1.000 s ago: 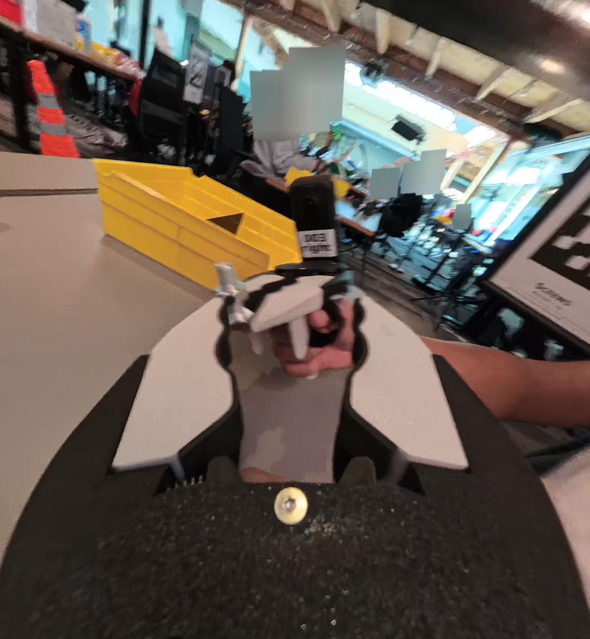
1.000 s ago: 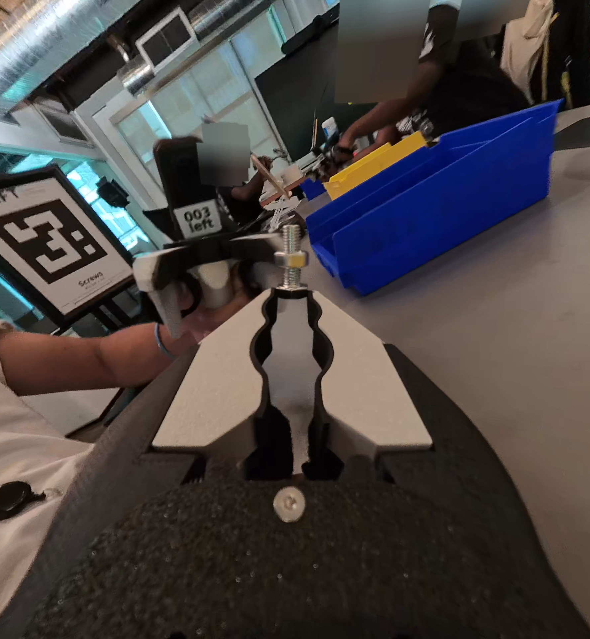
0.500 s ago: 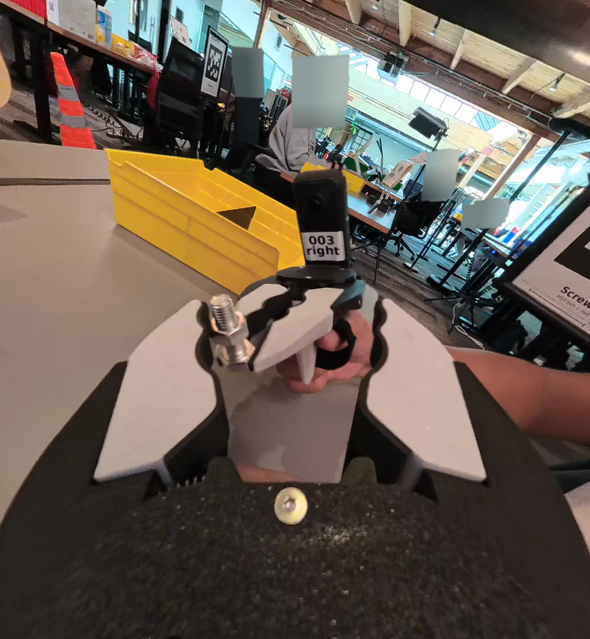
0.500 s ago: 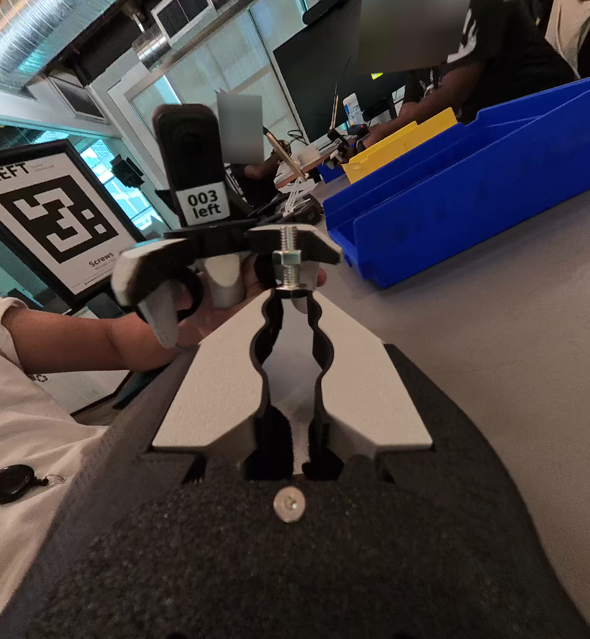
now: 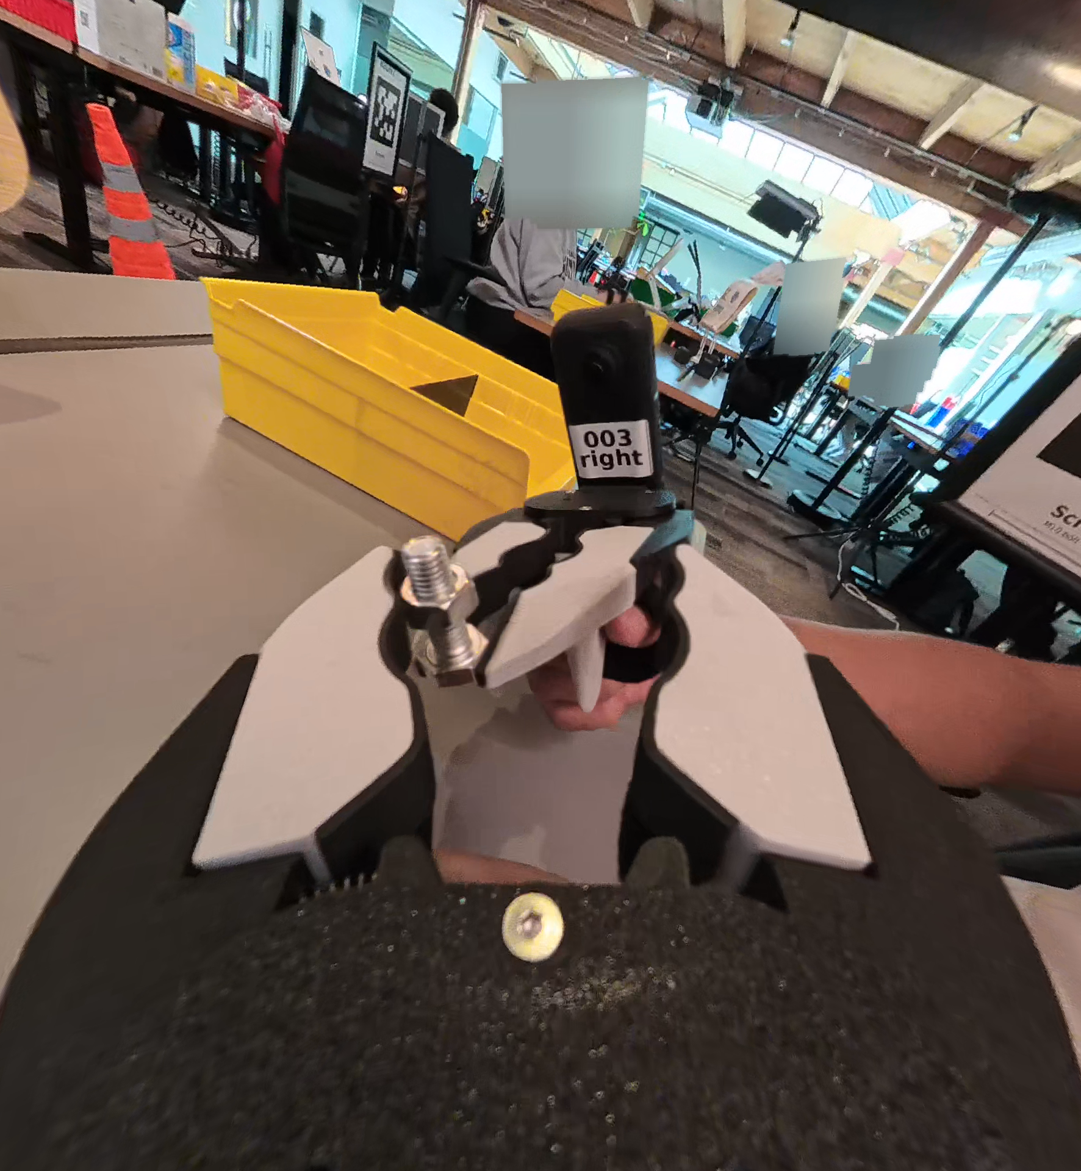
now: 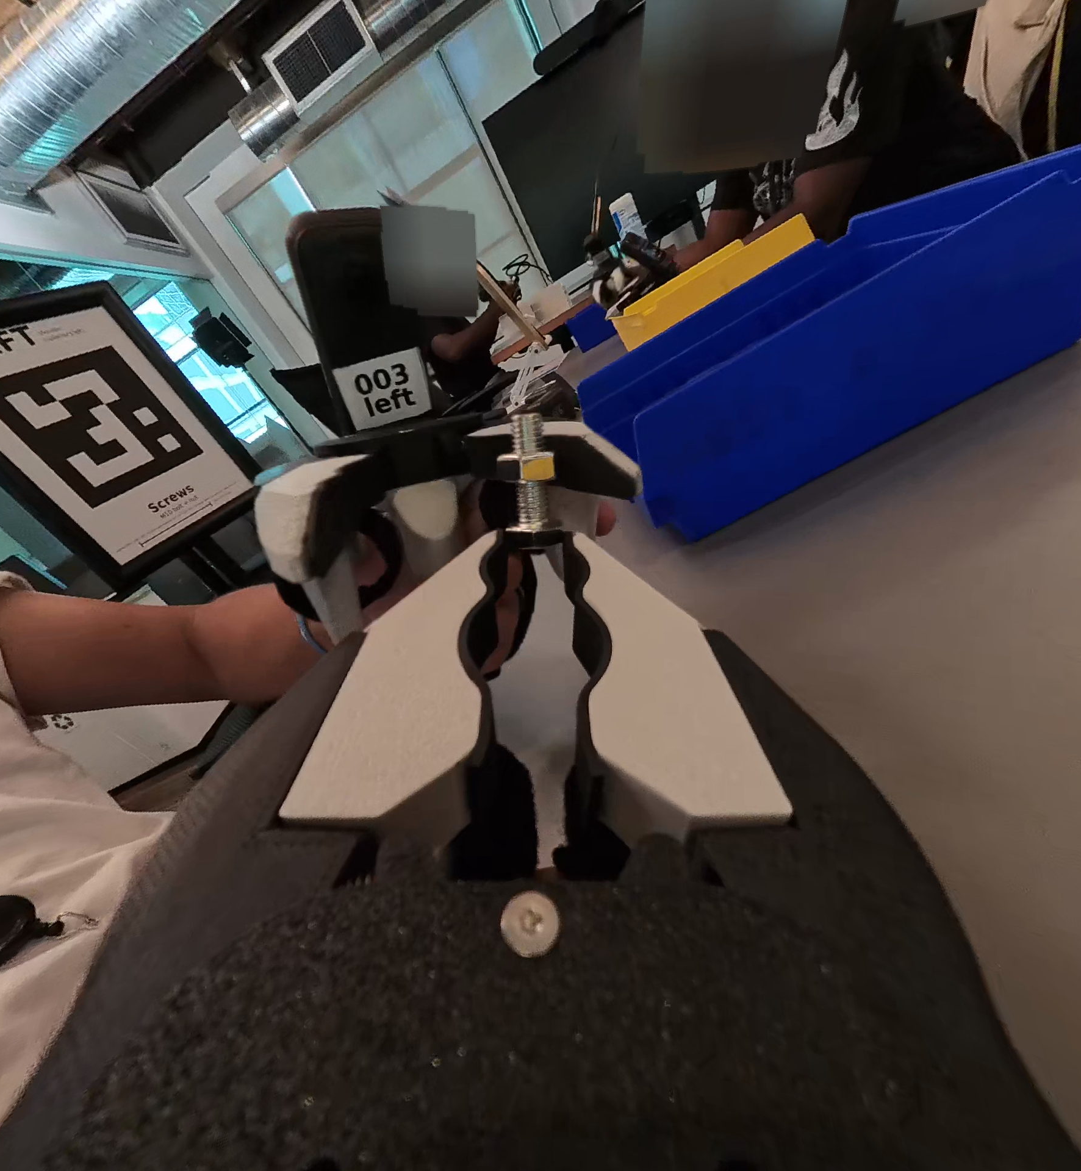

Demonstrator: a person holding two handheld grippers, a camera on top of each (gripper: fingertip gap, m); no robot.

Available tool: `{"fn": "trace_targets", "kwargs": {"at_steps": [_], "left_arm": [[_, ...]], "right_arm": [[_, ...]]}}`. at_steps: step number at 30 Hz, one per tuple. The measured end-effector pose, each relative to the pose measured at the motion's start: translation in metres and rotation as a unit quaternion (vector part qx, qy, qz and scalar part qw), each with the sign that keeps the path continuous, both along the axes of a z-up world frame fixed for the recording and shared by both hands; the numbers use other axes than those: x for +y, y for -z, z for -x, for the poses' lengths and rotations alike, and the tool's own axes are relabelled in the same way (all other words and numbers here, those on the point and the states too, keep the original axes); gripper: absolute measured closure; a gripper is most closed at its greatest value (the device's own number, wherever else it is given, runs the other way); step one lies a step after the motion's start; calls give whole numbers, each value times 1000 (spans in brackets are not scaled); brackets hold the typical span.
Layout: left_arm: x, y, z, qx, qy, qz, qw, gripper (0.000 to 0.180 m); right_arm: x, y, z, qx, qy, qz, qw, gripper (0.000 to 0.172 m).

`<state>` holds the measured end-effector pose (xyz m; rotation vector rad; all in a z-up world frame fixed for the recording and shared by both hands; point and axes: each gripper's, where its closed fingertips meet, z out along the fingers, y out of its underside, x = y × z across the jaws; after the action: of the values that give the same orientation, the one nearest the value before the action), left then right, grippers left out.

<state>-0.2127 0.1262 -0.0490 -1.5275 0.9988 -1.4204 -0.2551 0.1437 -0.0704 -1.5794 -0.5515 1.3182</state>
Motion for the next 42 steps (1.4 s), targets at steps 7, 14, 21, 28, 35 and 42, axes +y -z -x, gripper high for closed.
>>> {"fn": "trace_targets", "kwargs": {"at_steps": [7, 14, 21, 28, 35, 42], "left_arm": [[6, -11, 35, -22, -14, -10, 1000, 126], [19, -6, 10, -3, -44, -5, 999, 105], [-13, -13, 23, -34, 51, 0, 998, 125], [13, -2, 15, -17, -17, 19, 1000, 102], [0, -9, 11, -36, 10, -4, 999, 111], [12, -9, 24, -34, -15, -5, 999, 113]], "right_arm": [[20, -2, -38, 12, 62, 15, 998, 155], [2, -1, -6, -2, 13, -1, 1000, 156], [28, 5, -41, -11, 96, 13, 995, 155], [3, -5, -11, 0, 16, -14, 1000, 155], [1, -2, -6, -16, 9, -20, 1000, 155], [11, -5, -25, 2, 40, -8, 999, 155]]}}
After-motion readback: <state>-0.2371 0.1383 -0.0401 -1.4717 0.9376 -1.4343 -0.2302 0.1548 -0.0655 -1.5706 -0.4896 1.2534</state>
